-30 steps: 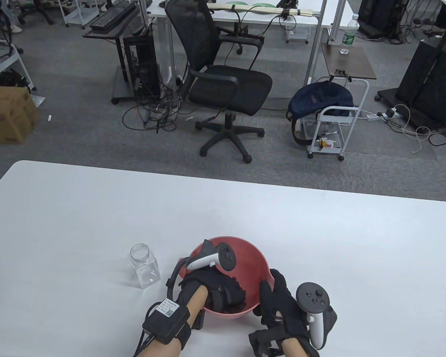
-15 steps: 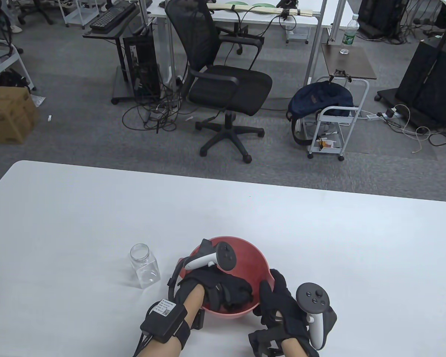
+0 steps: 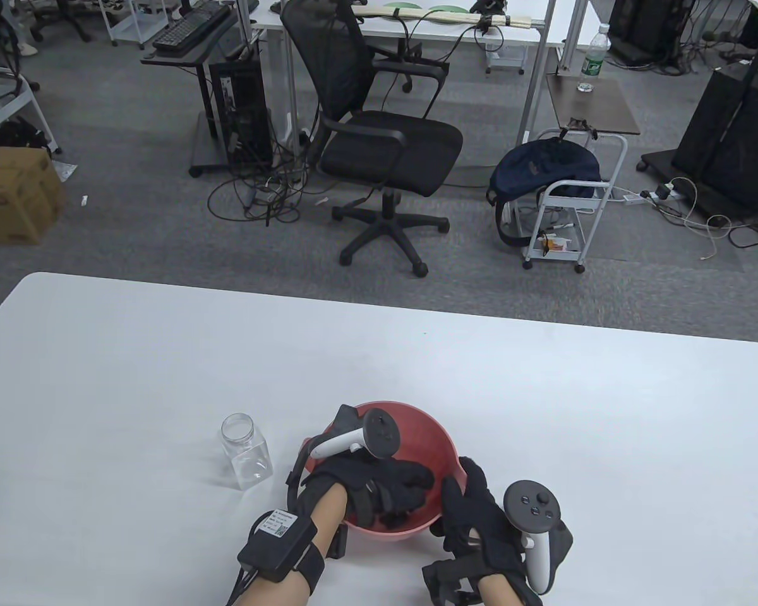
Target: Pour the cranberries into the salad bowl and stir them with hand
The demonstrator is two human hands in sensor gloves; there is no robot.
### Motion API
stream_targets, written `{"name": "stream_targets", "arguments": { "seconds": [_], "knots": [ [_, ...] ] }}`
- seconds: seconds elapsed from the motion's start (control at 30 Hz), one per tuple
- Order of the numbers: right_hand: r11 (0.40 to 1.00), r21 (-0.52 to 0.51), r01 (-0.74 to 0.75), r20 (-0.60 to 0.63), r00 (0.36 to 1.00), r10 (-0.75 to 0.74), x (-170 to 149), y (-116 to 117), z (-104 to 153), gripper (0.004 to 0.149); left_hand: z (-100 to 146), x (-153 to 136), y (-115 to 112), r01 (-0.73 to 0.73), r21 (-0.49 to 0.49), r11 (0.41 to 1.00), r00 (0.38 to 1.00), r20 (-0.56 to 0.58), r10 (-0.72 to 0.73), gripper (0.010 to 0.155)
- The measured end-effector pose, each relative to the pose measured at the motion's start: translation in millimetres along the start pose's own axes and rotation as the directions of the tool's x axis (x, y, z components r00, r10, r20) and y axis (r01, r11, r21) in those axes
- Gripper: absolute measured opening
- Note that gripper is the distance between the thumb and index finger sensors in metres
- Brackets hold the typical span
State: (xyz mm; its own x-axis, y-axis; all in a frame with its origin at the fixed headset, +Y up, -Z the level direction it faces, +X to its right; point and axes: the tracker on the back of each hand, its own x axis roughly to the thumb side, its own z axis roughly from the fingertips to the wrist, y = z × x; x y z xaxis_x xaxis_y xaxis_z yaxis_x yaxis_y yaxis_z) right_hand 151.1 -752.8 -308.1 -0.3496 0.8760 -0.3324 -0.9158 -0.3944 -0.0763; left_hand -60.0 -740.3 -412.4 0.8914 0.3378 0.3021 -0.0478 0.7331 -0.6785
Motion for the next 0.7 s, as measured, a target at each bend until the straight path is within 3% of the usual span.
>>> {"name": "stream_targets", "arguments": {
  "seconds": [0.27, 0.7],
  "knots": [
    [1.000, -0.002, 0.005, 0.001, 1.000, -0.005, -0.6, 0.3, 0.1, 0.063, 0.2, -4.4, 1.3, -0.050, -0.004, 0.999, 0.999, 0.016, 0.050, 0.061],
    [1.000, -0.003, 0.009, -0.001, 1.000, -0.009, -1.4, 0.1, 0.3, 0.063, -0.7, -7.3, 0.0, -0.051, -0.042, 0.998, 0.997, -0.066, 0.049, 0.078]
  ]
}}
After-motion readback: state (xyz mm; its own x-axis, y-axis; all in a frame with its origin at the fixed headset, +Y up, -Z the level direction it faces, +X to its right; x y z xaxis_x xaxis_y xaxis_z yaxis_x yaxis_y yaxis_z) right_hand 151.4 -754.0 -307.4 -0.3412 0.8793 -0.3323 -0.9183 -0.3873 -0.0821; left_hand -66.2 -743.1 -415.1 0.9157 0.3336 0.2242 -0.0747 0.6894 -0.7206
